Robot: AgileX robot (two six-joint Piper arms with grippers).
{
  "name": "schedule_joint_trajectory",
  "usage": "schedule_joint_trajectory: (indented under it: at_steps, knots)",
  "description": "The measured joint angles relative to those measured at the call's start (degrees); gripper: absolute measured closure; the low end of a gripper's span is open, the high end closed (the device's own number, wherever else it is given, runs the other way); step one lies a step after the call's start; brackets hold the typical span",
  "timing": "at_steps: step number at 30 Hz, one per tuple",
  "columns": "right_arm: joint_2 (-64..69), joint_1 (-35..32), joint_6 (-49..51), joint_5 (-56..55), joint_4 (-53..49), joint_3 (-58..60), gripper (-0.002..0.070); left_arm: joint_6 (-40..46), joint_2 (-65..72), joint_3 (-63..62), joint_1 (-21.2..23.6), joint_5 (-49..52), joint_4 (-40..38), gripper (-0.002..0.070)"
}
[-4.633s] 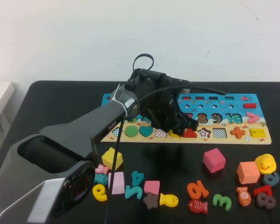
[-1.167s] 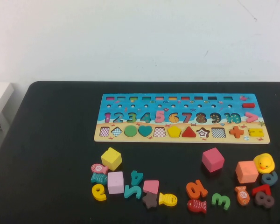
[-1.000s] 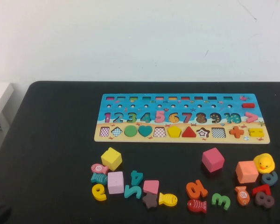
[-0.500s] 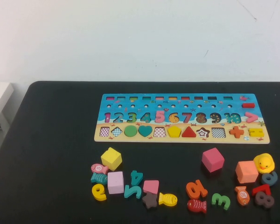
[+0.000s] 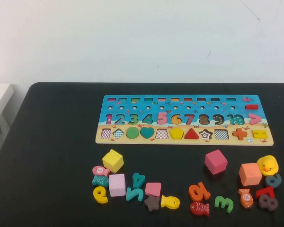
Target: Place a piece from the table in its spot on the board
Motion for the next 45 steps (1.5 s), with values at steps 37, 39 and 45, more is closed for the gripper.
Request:
schedule_joint_trajectory:
  at_steps: [37, 39, 45]
  knots:
    - [0.0, 0.0, 0.0, 0.0, 0.0, 0.0, 0.0657, 1.9, -2.1, 19.8, -7.6, -13.7, -5.4, 0.0675]
    - [0.0, 0.0, 0.0, 0.0, 0.0, 0.0, 0.0658, 1.0, -2.1, 19.8, -7.6, -13.7, -5.4, 0.0675]
    - [0.0, 0.0, 0.0, 0.0, 0.0, 0.0, 0.0658, 0.5, -2.1, 19.8, -7.6, -13.7, -5.4, 0.0675]
